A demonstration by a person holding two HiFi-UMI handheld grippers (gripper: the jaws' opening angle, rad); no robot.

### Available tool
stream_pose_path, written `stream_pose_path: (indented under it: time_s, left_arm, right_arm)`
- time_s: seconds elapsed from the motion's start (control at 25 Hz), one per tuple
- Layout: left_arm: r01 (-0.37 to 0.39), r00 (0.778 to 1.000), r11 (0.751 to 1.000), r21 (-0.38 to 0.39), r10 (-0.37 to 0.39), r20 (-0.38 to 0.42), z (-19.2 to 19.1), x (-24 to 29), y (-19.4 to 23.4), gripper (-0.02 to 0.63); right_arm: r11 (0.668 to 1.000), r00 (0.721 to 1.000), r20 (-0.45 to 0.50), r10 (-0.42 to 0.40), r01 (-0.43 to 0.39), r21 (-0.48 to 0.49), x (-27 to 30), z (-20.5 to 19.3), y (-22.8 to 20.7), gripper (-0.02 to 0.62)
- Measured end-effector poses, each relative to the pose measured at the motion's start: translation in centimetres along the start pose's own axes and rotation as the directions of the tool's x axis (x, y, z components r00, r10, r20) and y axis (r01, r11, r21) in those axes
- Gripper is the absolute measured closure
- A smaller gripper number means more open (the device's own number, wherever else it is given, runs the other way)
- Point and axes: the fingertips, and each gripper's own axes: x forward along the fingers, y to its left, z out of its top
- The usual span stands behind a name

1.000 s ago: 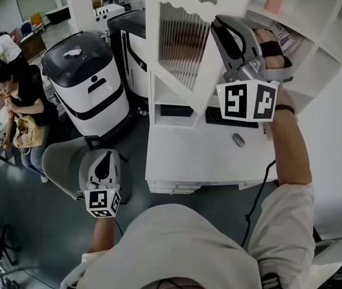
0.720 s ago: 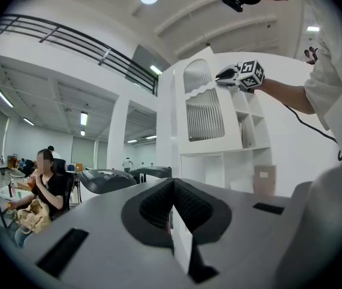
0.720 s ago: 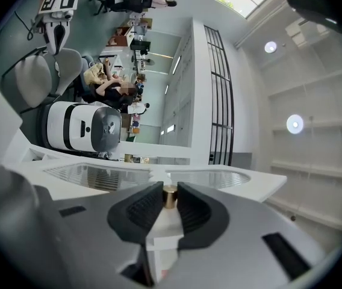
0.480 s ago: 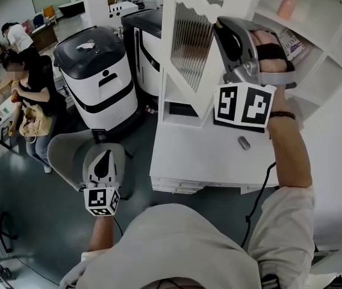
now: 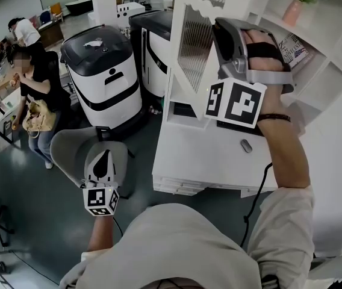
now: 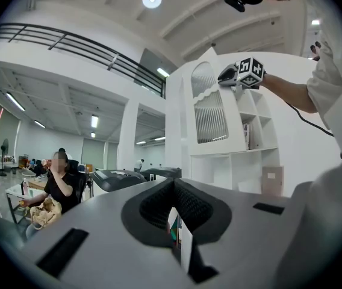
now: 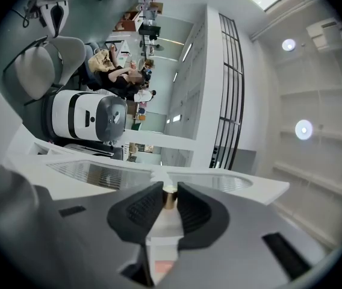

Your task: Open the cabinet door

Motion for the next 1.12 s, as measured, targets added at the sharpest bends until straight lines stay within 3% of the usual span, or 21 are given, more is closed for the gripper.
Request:
stream_pose_path:
  time_s: [1.12]
  left_arm:
    - [-0.109, 0.994, 0.994, -0.019, 0.110, 0.008, -0.4, -3.8, 5.0, 0.607]
  right_arm:
    - [0.997, 0.994, -0.093, 0.048, -0.054, -0.060, 0.8, 6.2, -0.2, 0.520]
